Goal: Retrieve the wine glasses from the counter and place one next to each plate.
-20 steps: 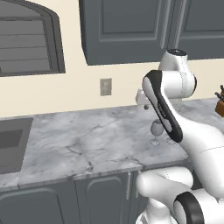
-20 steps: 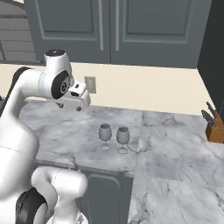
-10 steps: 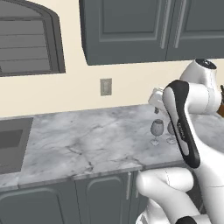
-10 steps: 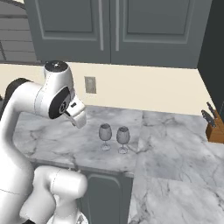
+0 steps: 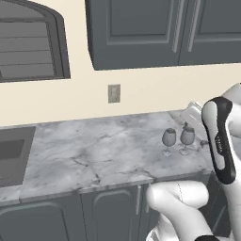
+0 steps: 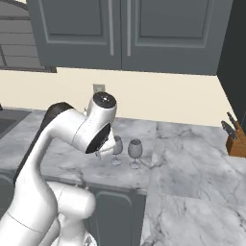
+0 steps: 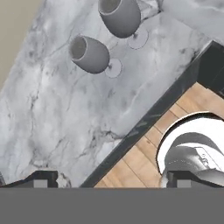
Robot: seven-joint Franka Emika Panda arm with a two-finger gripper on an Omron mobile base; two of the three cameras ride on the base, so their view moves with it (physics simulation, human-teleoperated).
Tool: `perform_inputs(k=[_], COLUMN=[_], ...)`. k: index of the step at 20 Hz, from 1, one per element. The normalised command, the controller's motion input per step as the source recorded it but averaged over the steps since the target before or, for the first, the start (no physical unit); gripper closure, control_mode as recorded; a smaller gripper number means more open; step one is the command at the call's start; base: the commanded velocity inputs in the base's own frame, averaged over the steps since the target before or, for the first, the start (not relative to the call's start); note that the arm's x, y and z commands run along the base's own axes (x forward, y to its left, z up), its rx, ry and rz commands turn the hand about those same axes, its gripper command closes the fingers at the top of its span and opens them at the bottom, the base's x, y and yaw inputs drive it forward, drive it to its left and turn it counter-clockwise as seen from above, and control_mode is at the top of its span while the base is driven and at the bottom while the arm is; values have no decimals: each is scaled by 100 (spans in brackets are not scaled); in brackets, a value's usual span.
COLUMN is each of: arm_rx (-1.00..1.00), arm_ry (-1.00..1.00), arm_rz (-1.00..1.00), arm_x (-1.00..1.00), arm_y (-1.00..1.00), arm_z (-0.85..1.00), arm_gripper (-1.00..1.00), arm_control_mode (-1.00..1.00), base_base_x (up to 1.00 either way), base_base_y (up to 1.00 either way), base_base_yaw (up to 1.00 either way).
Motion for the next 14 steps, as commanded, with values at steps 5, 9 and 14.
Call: perform_inputs(k=[5, 9, 14], arm_rx=[42, 36, 41], arm_ry=[13, 7, 15], arm_rz=[-2, 0, 0], arm_x=[17, 4, 5], arm_y=[-70, -33, -33], arm_z=[-19, 0, -1], arm_gripper=[-100, -100, -100], arm_control_mode=[-100, -100, -100], base_base_x=[0, 0, 0], base_base_y=[0, 0, 0], base_base_yaw=[0, 0, 0])
